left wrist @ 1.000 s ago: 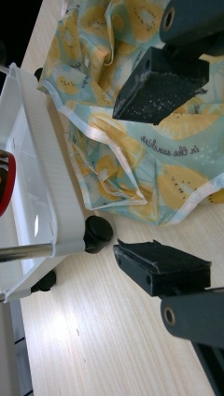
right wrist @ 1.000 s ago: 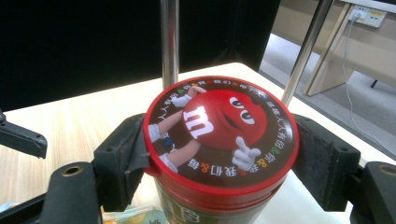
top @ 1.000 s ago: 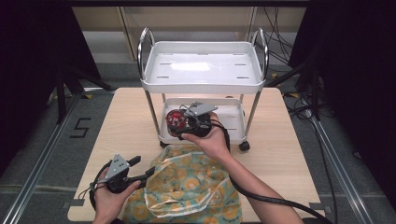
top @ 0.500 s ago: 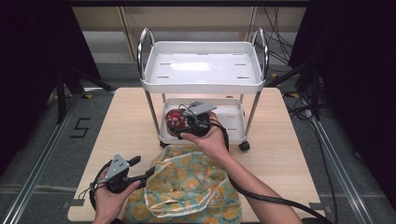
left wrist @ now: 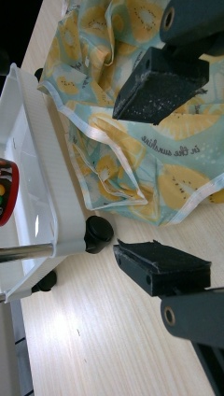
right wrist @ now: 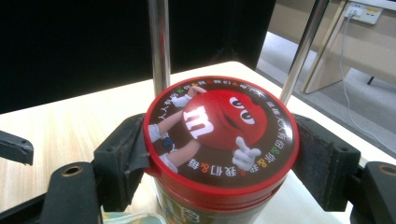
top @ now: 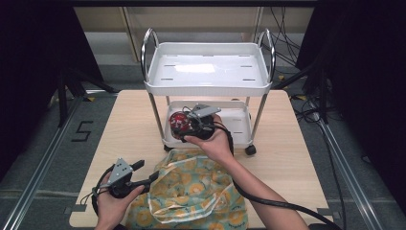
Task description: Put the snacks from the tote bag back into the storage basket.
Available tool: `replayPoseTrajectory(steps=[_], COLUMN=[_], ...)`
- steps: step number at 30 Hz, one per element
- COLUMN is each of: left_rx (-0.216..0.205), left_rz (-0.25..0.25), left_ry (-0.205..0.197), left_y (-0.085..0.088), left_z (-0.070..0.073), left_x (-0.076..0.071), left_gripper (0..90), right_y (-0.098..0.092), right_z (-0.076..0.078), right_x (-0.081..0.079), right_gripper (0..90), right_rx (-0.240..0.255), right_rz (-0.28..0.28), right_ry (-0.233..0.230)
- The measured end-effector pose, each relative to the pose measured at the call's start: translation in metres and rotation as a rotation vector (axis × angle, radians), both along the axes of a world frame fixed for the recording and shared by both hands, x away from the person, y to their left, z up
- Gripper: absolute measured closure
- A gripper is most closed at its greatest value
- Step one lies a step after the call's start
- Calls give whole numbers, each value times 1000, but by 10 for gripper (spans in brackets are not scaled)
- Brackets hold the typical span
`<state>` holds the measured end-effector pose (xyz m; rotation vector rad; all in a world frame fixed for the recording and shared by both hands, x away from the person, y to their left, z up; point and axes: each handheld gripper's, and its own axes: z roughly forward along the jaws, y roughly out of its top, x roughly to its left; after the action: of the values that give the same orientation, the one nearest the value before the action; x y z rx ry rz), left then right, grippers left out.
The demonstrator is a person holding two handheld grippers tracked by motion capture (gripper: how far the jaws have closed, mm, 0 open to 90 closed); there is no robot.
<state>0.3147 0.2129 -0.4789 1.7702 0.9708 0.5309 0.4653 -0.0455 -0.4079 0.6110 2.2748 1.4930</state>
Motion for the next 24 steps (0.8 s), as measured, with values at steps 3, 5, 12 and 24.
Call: replayPoseTrajectory(steps=[3, 5, 12, 24], left_rx=[-1, -1, -1, -8], left_rz=[0, 0, 0, 4], left_ry=[0, 0, -1, 7], left_y=[0, 0, 0, 0], left_z=[0, 0, 0, 0], left_x=[0, 0, 0, 0], left_gripper=[290, 289, 289, 289], right_y=[0, 1, 0, 4], right_z=[-1, -2, -1, -6], right_x=[1, 2, 4, 9], right_gripper=[261, 261, 261, 261], right_rx=[1, 13, -2, 8], right_rz=[-3, 9, -14, -5], right_ry=[0, 12, 7, 36])
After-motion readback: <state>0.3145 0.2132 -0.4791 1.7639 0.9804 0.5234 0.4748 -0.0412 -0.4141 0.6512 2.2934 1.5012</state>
